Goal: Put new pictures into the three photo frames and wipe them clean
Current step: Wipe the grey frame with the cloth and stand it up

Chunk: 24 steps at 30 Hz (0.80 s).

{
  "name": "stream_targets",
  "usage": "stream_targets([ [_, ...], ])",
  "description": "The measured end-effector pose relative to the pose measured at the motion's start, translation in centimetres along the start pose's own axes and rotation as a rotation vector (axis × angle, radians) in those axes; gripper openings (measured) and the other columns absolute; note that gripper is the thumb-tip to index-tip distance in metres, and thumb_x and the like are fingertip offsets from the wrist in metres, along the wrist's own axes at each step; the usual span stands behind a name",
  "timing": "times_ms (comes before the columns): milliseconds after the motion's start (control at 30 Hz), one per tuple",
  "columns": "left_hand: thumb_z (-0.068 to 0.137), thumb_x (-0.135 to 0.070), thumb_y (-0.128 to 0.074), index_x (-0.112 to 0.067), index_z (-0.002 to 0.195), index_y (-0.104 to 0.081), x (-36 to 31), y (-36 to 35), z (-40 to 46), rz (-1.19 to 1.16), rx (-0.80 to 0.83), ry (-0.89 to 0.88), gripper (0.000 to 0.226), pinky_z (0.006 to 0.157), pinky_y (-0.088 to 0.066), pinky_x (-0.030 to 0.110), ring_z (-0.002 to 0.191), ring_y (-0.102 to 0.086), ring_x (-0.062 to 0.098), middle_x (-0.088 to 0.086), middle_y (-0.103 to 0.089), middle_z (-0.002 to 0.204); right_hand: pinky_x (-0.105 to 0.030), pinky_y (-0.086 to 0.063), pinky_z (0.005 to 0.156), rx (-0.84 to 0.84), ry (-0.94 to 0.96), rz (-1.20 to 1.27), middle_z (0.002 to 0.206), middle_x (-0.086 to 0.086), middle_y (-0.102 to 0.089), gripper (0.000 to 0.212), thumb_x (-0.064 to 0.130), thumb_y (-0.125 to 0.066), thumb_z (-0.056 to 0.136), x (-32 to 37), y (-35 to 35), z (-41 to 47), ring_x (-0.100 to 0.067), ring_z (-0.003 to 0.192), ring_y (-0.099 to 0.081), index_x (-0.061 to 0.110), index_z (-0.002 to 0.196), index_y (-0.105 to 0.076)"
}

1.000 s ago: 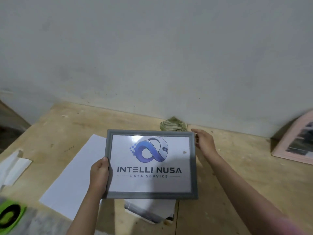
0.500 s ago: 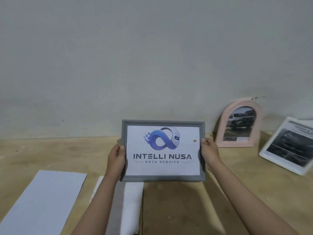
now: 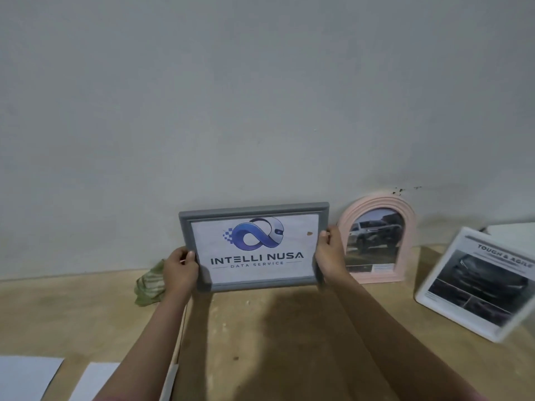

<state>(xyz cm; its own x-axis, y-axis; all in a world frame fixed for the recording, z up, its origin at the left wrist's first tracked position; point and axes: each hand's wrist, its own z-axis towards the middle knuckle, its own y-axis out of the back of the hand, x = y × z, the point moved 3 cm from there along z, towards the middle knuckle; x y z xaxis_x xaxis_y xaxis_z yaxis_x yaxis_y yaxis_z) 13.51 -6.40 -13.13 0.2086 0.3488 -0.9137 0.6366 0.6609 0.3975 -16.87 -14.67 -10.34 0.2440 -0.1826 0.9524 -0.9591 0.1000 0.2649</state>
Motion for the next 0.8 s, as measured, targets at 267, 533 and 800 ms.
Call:
stream_targets([
  [267,0.095,-0.013,-0.050,-0.005,0.096,-0.058,1.0,-2.2,1.2,0.049,-0.010,0.029,0.011,0.079,-0.046,0.040,0.089,-0.057,0.029,0.014,-0.061,0.094,-0.035,-0.044,0.075,-0.094,0.111,-0.079,0.088,-0.015,-0.053,0.011,0.016,-0.036,0.100,-1.9,-1.1,2.6,-0.025,0.081,-0.051,0.013,0.097,-0.046],
  [533,0.095,-0.009,-0.048,-0.004,0.088,-0.054,1.3,-2.2,1.3,0.087,-0.020,-0.018,0.011,0.071,-0.037,0.032,0.081,-0.052,0.026,0.014,-0.058,0.087,-0.031,-0.037,0.065,-0.064,0.084,-0.092,0.083,-0.011,-0.048,0.013,0.015,-0.034,0.099,-2.3,-1.4,2.7,-0.020,0.074,-0.046,0.012,0.096,-0.047],
  [800,0.094,-0.016,-0.053,0.000,0.119,-0.056,1.6,-2.4,0.8,0.039,-0.069,0.058,0.030,0.092,-0.044,0.040,0.109,-0.056,0.033,0.019,-0.062,0.116,-0.026,-0.032,0.062,-0.078,0.044,-0.013,0.081,-0.005,-0.050,0.017,0.010,-0.034,0.099,-2.2,-1.4,2.5,-0.022,0.077,-0.048,0.010,0.103,-0.050],
])
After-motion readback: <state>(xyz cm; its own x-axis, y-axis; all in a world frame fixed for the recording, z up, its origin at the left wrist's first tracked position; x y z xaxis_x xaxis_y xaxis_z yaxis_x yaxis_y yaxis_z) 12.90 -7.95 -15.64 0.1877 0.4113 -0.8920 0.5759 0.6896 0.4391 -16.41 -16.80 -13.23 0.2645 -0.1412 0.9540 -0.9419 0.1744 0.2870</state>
